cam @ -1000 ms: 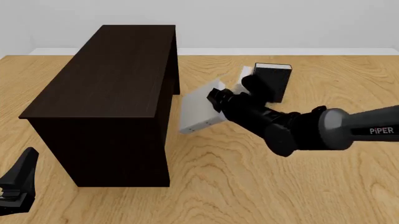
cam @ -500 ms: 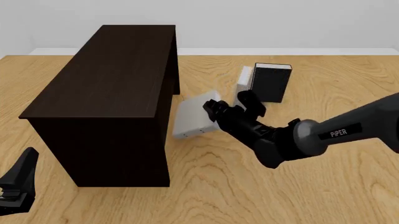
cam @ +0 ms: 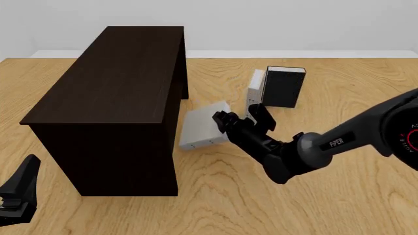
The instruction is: Pick up the book on the right and place it under the cabinet shelf.
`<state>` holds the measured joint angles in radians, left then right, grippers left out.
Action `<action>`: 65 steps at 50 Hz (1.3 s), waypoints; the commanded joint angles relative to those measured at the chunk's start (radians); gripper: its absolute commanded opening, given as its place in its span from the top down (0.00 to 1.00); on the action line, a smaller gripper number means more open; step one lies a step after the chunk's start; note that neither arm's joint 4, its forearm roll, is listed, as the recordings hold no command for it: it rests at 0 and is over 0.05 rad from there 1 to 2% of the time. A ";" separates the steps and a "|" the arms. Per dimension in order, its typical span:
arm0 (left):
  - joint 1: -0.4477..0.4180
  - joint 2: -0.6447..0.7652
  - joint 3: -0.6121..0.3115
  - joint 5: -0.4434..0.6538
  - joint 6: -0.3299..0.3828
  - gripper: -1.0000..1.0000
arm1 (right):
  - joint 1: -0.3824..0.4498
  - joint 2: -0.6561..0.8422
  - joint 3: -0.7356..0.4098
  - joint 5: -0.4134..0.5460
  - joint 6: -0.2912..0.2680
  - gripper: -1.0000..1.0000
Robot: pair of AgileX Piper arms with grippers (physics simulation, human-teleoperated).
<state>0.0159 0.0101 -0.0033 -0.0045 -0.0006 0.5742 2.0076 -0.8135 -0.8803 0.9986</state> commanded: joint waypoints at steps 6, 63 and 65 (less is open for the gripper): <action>0.000 0.000 0.000 0.000 0.000 0.00 | 0.013 0.058 -0.005 -0.019 0.029 1.00; 0.000 0.000 0.000 0.000 0.000 0.00 | -0.118 -0.034 -0.049 0.308 -0.213 0.00; 0.000 0.000 0.000 0.000 0.000 0.00 | -0.122 -0.046 -0.051 0.326 -0.229 0.00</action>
<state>0.0159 0.0101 -0.0033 -0.0045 -0.0005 0.4810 2.0016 -0.8526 -0.6290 0.8356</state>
